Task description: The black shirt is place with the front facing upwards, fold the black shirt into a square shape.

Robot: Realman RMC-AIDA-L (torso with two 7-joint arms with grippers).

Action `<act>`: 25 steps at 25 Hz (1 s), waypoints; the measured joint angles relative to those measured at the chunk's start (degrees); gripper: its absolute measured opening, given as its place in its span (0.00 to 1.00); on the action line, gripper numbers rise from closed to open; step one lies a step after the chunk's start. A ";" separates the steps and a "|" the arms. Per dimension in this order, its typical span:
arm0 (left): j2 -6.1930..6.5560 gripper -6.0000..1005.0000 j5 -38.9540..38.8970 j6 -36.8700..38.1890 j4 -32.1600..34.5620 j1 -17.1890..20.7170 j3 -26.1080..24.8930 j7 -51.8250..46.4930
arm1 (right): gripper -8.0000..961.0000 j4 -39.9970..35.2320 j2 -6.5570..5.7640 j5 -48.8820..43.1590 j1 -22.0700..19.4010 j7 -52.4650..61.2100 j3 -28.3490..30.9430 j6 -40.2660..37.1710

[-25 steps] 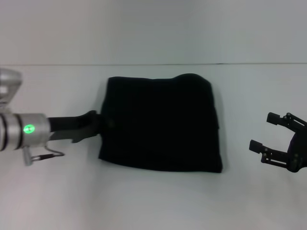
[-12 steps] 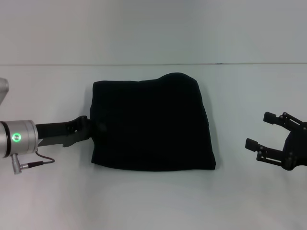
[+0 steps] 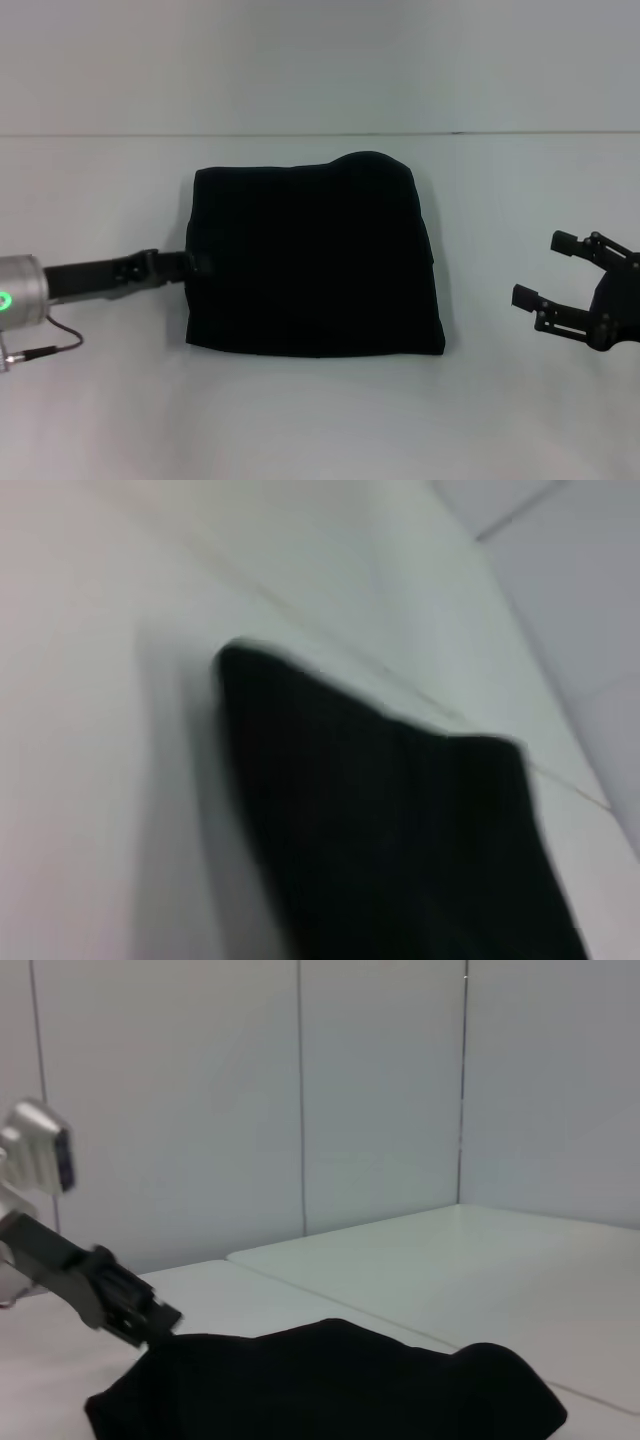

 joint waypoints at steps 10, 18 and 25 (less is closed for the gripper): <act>-5.37 0.64 -0.99 16.98 10.74 6.14 -11.64 41.52 | 0.98 5.31 0.25 3.58 2.12 -7.05 0.27 0.04; -9.57 0.90 0.40 20.24 10.70 12.75 -10.72 56.59 | 0.98 13.79 0.27 0.28 0.55 -13.38 -0.39 2.88; -8.98 0.96 1.30 17.07 7.65 15.57 -10.97 57.52 | 0.98 16.31 0.22 0.17 -1.71 -16.24 -0.48 7.66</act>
